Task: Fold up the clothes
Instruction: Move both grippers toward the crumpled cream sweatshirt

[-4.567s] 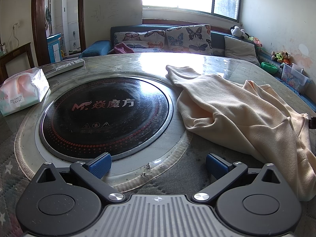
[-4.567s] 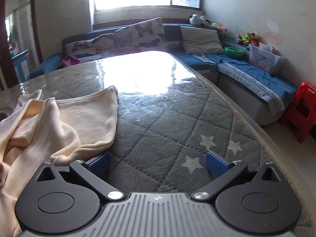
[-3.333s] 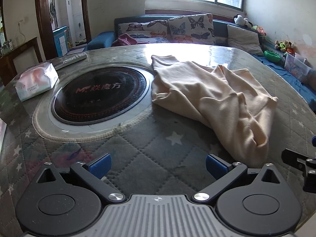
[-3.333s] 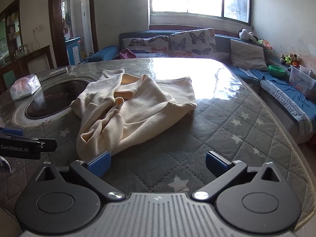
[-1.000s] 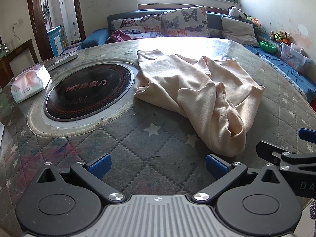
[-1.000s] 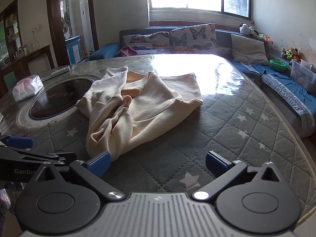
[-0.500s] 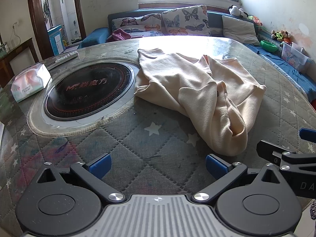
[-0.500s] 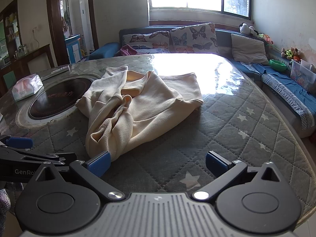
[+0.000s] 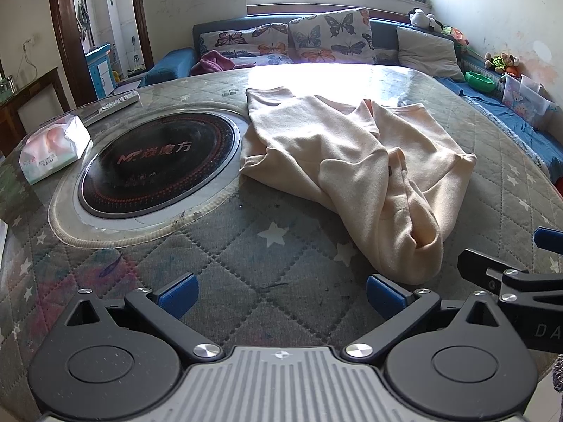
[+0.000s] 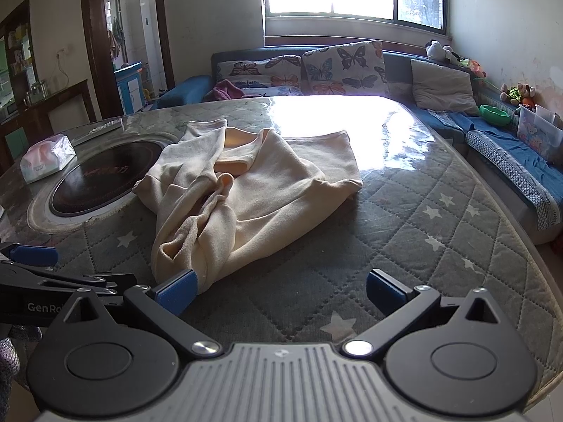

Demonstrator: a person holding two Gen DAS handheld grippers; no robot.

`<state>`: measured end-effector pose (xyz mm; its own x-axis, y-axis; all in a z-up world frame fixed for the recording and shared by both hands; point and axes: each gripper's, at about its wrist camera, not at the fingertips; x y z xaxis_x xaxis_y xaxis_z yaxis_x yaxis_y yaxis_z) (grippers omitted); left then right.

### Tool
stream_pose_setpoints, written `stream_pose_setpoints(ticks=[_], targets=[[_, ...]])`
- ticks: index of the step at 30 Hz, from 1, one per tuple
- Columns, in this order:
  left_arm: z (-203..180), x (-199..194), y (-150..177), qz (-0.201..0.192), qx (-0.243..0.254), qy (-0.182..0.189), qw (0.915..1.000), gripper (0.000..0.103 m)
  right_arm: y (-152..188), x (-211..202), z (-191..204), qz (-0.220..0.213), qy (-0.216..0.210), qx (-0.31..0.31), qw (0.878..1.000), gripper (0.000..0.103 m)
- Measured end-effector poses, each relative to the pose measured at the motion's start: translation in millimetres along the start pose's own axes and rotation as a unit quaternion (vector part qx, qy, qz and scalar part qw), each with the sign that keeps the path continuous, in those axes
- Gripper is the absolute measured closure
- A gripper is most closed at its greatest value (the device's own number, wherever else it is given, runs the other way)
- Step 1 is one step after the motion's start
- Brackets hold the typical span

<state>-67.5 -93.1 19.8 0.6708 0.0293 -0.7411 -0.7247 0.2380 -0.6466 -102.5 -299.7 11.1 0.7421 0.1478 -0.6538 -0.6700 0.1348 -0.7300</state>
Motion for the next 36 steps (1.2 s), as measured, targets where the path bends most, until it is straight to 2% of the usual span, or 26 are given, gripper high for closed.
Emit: stream_pose_setpoints(ticks=[36], targets=[[4.6, 8.9, -10.8, 0.005, 0.006, 0.001, 1.0000, 0.000, -11.4, 8.5, 4.5, 0.004, 0.001, 0.001, 1.000, 0.000]])
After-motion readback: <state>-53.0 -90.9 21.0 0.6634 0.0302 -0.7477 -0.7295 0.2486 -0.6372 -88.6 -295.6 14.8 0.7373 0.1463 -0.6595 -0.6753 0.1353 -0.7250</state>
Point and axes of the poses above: each gripper's, at about its wrist camera, not at the fingertips, and x roughly the way its jaws point, z to its left, y to its underside, and after that the axes turned 12 degrees about x, right-handed
